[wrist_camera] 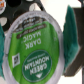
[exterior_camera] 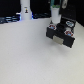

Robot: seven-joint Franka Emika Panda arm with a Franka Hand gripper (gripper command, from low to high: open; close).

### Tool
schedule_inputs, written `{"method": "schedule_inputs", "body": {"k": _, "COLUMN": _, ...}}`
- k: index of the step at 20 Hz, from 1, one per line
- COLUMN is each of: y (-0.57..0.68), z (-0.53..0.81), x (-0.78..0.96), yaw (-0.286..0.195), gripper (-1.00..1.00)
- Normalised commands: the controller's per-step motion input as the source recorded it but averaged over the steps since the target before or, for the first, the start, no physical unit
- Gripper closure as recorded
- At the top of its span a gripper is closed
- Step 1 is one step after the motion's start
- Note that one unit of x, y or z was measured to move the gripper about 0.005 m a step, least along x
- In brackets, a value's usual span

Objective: Open the kcup holder, insert the kcup into the holder, and close the kcup holder

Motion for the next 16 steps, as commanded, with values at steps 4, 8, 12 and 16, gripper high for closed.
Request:
{"method": "schedule_inputs", "body": {"k": 4, "y": 0.63, "z": 0.06, "x": 0.09, "yaw": 0.028, "gripper": 1.0}}
{"method": "schedule_inputs", "body": {"k": 8, "y": 0.58, "z": 0.0, "x": 0.03, "yaw": 0.045, "gripper": 1.0}}
{"method": "schedule_inputs", "body": {"k": 12, "y": 0.58, "z": -0.03, "x": -0.01, "yaw": 0.092, "gripper": 1.0}}
{"method": "schedule_inputs", "body": {"k": 16, "y": 0.51, "z": -0.04, "x": -0.1, "yaw": 0.075, "gripper": 1.0}}
